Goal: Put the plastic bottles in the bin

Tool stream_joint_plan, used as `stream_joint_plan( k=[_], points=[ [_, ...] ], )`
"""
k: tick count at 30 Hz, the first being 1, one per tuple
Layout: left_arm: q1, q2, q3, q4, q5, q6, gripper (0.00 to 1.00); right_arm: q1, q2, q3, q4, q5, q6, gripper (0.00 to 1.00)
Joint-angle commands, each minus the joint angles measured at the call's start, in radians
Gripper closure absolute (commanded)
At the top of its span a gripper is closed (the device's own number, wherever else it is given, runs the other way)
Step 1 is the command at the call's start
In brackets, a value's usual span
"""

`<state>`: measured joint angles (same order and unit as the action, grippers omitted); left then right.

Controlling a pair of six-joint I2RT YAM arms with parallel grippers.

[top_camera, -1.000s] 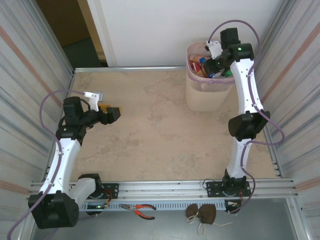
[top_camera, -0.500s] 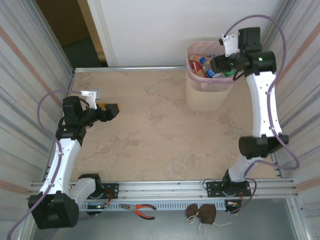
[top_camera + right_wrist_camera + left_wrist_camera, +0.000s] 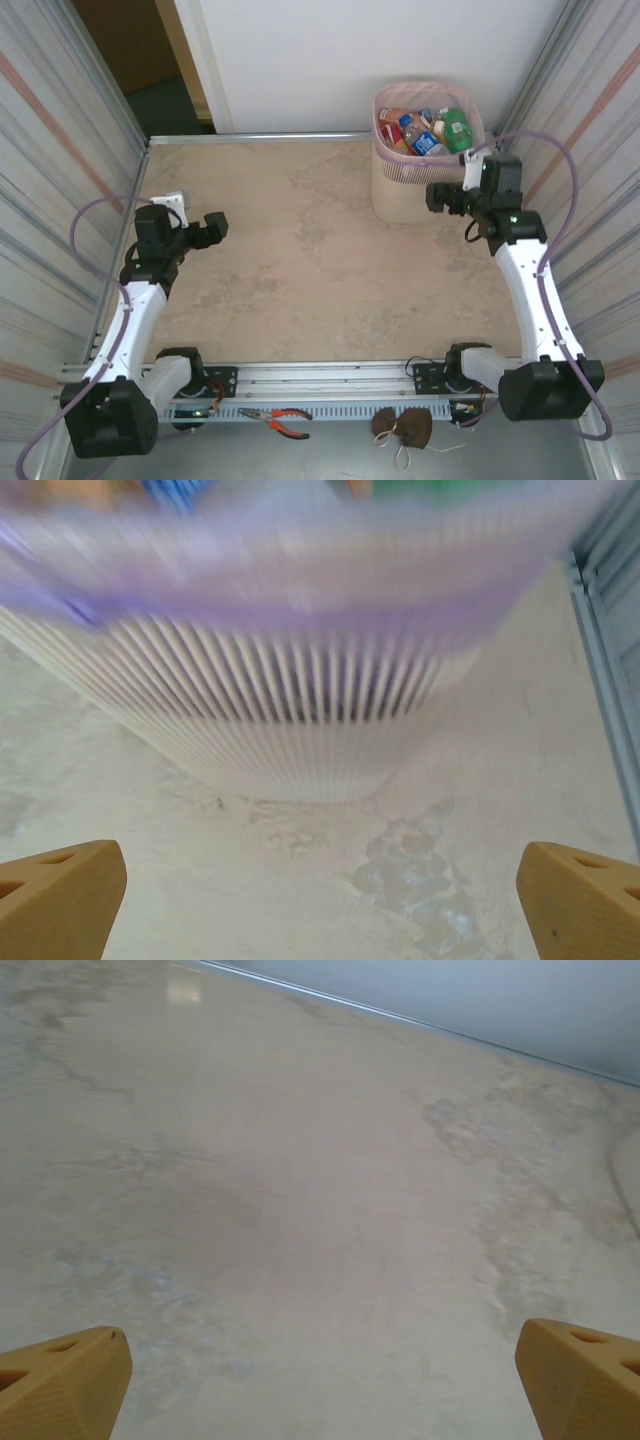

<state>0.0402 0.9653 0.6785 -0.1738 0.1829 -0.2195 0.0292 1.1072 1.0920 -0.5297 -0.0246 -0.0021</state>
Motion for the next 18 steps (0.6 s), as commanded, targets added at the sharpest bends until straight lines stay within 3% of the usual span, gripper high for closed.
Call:
stream_joint_plan(
  k=[1,4,7,10,14,18],
  points=[
    [0.008,0.019,-0.046,0.111,-0.122,-0.017,0.01,-0.009,-0.038,-0.151,0.226,0.08,0.072,0.01],
    [-0.019,0.045,-0.094,0.225,-0.175,0.02,0.01,-0.01,-0.02,-0.297,0.368,0.104,0.089,0.01],
    [-0.1,0.095,-0.148,0.369,-0.283,0.134,0.01,-0.008,0.032,-0.403,0.53,0.101,0.064,0.01],
    [-0.169,0.187,-0.161,0.472,-0.357,0.235,0.01,-0.006,0.115,-0.484,0.695,0.175,0.052,0.01],
    [-0.18,0.32,-0.188,0.647,-0.337,0.312,0.01,-0.01,0.209,-0.605,0.999,0.188,0.037,0.01],
    [-0.177,0.401,-0.213,0.779,-0.349,0.362,0.01,-0.024,0.273,-0.667,1.155,0.153,0.067,0.01]
  ],
)
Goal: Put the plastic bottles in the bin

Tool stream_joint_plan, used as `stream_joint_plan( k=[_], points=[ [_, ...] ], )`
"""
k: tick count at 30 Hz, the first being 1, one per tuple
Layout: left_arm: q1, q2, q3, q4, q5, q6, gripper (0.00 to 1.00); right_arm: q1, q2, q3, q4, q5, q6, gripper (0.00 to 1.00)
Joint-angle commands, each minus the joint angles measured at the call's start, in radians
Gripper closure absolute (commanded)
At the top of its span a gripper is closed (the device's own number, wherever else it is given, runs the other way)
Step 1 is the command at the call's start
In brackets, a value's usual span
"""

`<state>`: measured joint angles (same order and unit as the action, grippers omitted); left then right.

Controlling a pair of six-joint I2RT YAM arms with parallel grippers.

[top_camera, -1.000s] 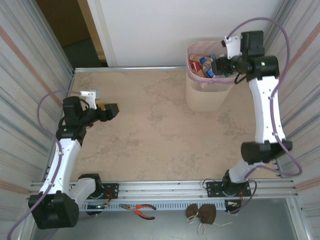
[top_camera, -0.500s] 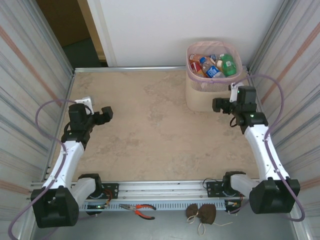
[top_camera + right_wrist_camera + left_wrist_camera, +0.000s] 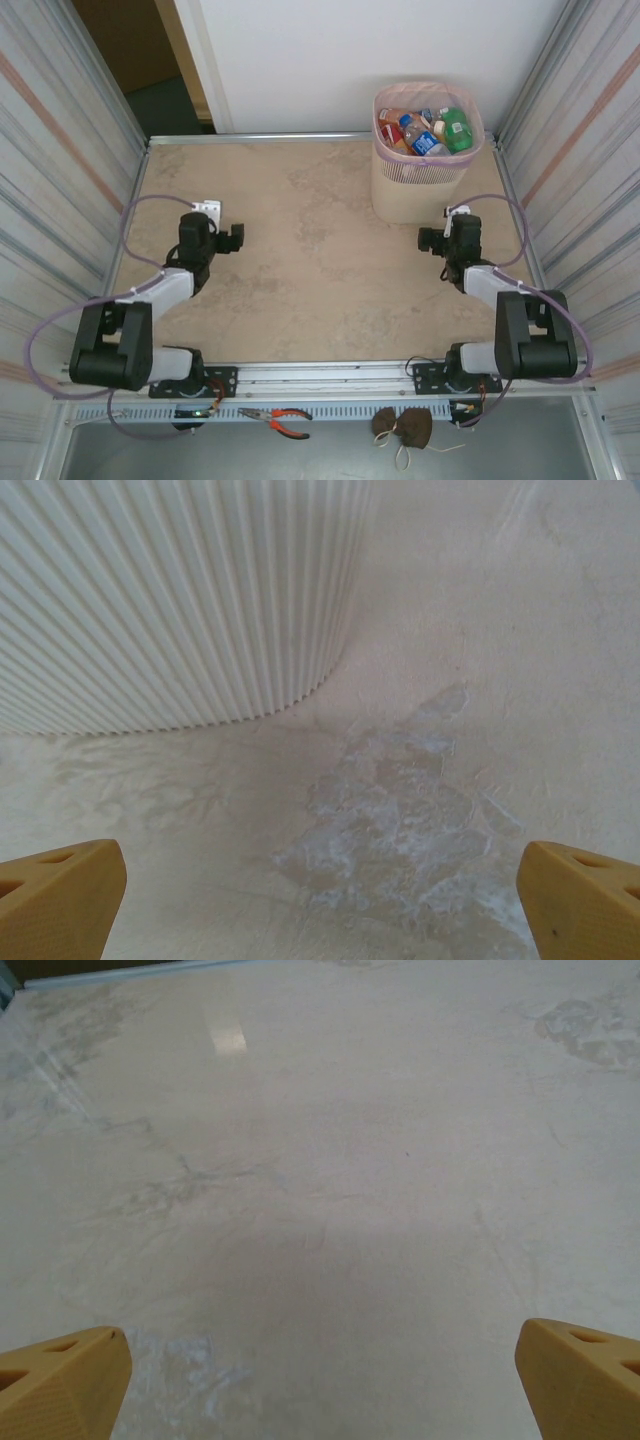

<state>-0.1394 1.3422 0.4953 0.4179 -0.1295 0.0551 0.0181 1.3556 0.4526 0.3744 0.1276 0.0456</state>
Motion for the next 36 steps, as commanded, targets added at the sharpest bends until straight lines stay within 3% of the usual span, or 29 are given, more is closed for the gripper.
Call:
stream_joint_plan(
  k=[1,9,14,36],
  points=[
    [0.018,0.036,-0.027,0.185,-0.008,0.076,0.01,-0.014,0.043,-0.049,0.317,-0.013,0.021,0.01],
    [0.118,0.144,-0.139,0.457,0.218,0.041,0.01,-0.018,0.195,-0.082,0.518,-0.052,0.014,0.01],
    [0.143,0.172,-0.09,0.391,0.28,0.034,0.01,-0.035,0.185,-0.057,0.45,-0.085,0.029,0.01],
    [0.132,0.17,-0.083,0.371,0.231,0.028,0.01,-0.057,0.188,-0.049,0.437,-0.117,0.043,0.01]
  ],
)
